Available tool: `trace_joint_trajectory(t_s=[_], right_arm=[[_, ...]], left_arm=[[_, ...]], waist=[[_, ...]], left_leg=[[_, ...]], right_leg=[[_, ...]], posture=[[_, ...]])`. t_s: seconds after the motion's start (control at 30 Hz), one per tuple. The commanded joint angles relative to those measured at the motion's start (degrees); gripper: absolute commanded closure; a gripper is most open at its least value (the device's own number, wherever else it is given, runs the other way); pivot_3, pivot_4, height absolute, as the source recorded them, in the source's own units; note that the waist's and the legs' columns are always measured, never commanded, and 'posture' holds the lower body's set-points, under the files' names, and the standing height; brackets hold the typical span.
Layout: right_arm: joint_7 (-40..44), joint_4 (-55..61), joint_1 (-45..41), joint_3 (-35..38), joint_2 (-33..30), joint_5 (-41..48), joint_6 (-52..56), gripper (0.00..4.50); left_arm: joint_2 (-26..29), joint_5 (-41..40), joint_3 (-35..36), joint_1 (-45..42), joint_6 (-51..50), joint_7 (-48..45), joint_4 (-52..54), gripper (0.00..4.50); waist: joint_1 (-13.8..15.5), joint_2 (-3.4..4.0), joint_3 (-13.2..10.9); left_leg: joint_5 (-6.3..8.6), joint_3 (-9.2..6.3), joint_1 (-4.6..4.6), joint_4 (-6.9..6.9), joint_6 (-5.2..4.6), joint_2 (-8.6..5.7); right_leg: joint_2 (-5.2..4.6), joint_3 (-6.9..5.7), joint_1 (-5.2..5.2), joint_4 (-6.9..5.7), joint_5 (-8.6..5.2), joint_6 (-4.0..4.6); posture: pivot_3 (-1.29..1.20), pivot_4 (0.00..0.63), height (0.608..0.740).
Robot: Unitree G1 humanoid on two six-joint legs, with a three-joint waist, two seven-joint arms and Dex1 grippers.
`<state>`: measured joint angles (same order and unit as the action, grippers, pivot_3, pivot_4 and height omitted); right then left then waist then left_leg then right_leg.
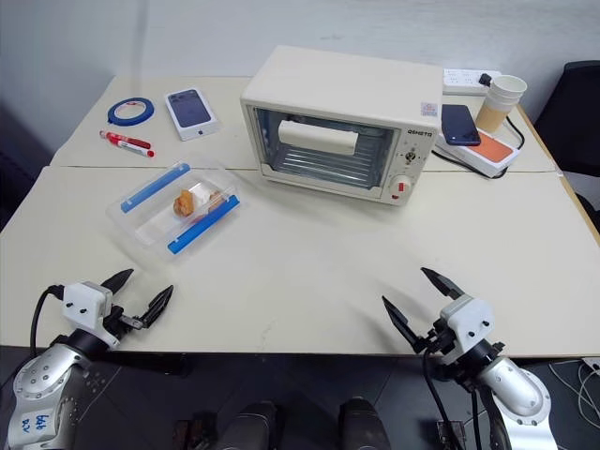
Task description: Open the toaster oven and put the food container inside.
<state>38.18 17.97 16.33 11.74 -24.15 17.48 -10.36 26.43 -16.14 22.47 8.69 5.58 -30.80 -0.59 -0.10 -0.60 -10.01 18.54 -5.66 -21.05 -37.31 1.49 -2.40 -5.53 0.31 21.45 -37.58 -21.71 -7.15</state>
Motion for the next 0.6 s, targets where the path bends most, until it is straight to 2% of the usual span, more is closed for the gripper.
trace_joint_trajectory(t_s=[0.03, 0.2, 0.33, 0.37, 0.5, 0.6], right_arm=[[0.6, 0.9, -0.2, 0.7, -0.7, 1.6, -0.9, 0.0], [2.2, -0.1, -1.3, 0.4, -1.1, 2.7, -0.9, 0.0], [5.6, 0.3, -4.7, -0.6, -2.4, 6.2, 1.0, 0.0], [6.6, 1.2, -6.1, -0.8, -3.2, 7.4, 2.1, 0.0], [9.9, 3.2, -12.9, -1.5, -6.4, 11.2, 5.3, 0.0], [12.6, 3.7, -18.2, -3.3, -7.8, 13.7, 7.6, 0.0]], left_arm=[[1.3, -0.7, 1.2, 0.1, 0.8, -0.5, 1.3, 0.02], [2.4, -6.5, 2.8, 0.9, -3.4, -3.5, 3.1, 0.02], [6.4, -22.3, 8.3, 3.6, -16.9, -10.3, 7.7, 0.02], [8.4, -24.0, 9.9, 4.6, -18.6, -12.2, 8.7, 0.02], [16.2, -25.8, 16.7, 7.1, -21.4, -18.6, 6.5, 0.02], [18.9, -23.1, 21.8, 10.8, -19.1, -22.3, -0.3, 0.02]], waist=[[0.0, 0.0, 0.0], [0.0, 0.0, 0.0], [-0.3, 0.01, 0.0], [-0.5, 0.02, 0.0], [-0.4, 0.12, 0.0], [-0.7, 0.13, 0.0]], left_leg=[[0.0, 0.0, 0.0, 0.0, 0.0, 0.0], [0.0, 0.0, 0.0, 0.0, 0.0, 0.0], [0.0, -0.01, -0.01, 0.02, 0.01, 0.08], [0.0, -0.04, 0.0, 0.01, 0.01, 0.08], [0.0, -0.08, -0.03, 0.01, 0.02, 0.1], [0.0, -0.08, -0.04, 0.04, 0.02, 0.08]], right_leg=[[0.0, 0.0, 0.0, 0.0, 0.0, 0.0], [0.0, 0.0, 0.0, 0.0, 0.0, 0.0], [0.01, 0.03, 0.0, -0.01, 0.0, 0.0], [0.0, 0.06, 0.0, -0.02, -0.01, 0.02], [-0.01, 0.1, -0.01, 0.03, -0.02, 0.04], [0.0, 0.08, -0.01, 0.1, -0.02, 0.05]], posture=[[0.0, 0.15, 0.74], [0.0, 0.15, 0.74], [0.0, 0.15, 0.74], [0.0, 0.15, 0.74], [0.0, 0.15, 0.74], [0.0, 0.15, 0.74]])
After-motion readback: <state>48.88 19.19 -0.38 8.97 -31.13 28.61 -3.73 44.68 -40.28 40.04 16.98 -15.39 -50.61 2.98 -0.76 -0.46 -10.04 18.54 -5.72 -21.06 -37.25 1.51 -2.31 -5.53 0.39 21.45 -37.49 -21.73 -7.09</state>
